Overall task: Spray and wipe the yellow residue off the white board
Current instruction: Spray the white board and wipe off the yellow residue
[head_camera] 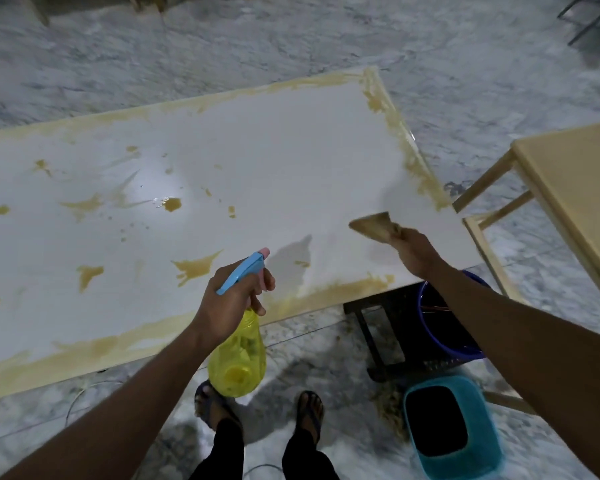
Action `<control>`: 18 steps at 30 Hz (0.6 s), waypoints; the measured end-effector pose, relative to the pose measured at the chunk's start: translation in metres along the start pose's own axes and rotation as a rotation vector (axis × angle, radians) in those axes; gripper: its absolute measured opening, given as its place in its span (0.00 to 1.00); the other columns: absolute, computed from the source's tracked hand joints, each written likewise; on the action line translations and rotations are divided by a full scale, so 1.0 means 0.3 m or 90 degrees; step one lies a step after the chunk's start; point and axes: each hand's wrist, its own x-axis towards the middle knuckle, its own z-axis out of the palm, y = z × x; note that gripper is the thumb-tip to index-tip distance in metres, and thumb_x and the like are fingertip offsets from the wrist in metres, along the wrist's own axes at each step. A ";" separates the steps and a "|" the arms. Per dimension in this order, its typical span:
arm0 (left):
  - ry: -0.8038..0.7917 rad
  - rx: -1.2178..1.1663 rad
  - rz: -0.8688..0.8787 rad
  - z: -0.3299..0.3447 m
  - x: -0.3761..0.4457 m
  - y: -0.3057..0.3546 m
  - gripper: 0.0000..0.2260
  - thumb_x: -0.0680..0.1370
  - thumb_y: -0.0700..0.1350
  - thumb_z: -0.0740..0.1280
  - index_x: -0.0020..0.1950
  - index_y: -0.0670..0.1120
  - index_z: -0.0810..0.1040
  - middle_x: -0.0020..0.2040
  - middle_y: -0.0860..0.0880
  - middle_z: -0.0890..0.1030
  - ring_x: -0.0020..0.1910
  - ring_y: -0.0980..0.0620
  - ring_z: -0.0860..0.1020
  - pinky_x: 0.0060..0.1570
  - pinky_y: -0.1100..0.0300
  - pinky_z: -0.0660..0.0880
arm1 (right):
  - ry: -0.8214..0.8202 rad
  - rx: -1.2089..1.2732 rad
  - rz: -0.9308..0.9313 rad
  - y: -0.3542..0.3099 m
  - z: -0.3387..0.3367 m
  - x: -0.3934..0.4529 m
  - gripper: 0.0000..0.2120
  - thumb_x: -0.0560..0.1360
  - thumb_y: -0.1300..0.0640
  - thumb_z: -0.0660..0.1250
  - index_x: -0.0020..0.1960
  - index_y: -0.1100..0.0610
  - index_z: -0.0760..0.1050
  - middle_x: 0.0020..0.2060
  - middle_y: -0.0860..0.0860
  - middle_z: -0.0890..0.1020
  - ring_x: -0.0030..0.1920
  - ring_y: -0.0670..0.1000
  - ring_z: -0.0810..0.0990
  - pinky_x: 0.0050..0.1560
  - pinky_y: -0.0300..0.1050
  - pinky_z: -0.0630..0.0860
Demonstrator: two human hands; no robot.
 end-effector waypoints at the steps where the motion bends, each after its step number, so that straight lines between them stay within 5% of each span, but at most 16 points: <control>1: 0.003 0.010 -0.001 0.012 -0.006 0.003 0.13 0.69 0.39 0.60 0.45 0.34 0.80 0.46 0.35 0.81 0.44 0.28 0.76 0.32 0.52 0.78 | 0.041 0.083 0.043 -0.020 -0.019 0.000 0.19 0.84 0.48 0.61 0.63 0.63 0.78 0.47 0.60 0.83 0.48 0.65 0.80 0.47 0.53 0.79; 5: 0.003 0.012 0.012 0.042 -0.037 0.040 0.10 0.69 0.40 0.60 0.39 0.43 0.82 0.45 0.38 0.82 0.35 0.42 0.77 0.37 0.46 0.78 | 0.099 0.363 0.119 -0.107 -0.033 -0.006 0.22 0.81 0.43 0.61 0.59 0.61 0.77 0.46 0.61 0.81 0.43 0.62 0.78 0.36 0.49 0.73; 8: 0.012 0.001 0.018 0.051 -0.063 0.076 0.12 0.69 0.39 0.60 0.36 0.49 0.83 0.45 0.38 0.82 0.35 0.38 0.77 0.37 0.47 0.78 | 0.092 0.454 0.141 -0.169 0.002 -0.027 0.23 0.82 0.44 0.62 0.66 0.62 0.74 0.49 0.57 0.81 0.48 0.58 0.79 0.38 0.47 0.71; 12: 0.027 -0.006 0.016 0.030 -0.076 0.082 0.10 0.69 0.39 0.60 0.36 0.44 0.81 0.44 0.41 0.83 0.36 0.41 0.79 0.35 0.50 0.78 | 0.088 0.302 0.121 -0.254 0.083 -0.006 0.26 0.85 0.43 0.57 0.72 0.62 0.71 0.62 0.59 0.80 0.59 0.59 0.78 0.54 0.50 0.75; 16: 0.037 -0.004 0.013 -0.015 -0.084 0.062 0.10 0.69 0.39 0.59 0.38 0.38 0.79 0.42 0.46 0.83 0.37 0.47 0.80 0.33 0.52 0.78 | 0.116 -0.011 0.002 -0.313 0.221 0.001 0.27 0.86 0.42 0.50 0.74 0.59 0.69 0.62 0.62 0.81 0.60 0.65 0.80 0.56 0.54 0.75; 18: 0.034 -0.005 0.011 -0.052 -0.084 0.050 0.09 0.69 0.39 0.59 0.37 0.38 0.78 0.42 0.47 0.84 0.38 0.45 0.81 0.31 0.53 0.78 | 0.096 -0.148 -0.007 -0.309 0.364 0.019 0.28 0.86 0.41 0.47 0.79 0.55 0.64 0.70 0.61 0.76 0.67 0.66 0.76 0.66 0.60 0.73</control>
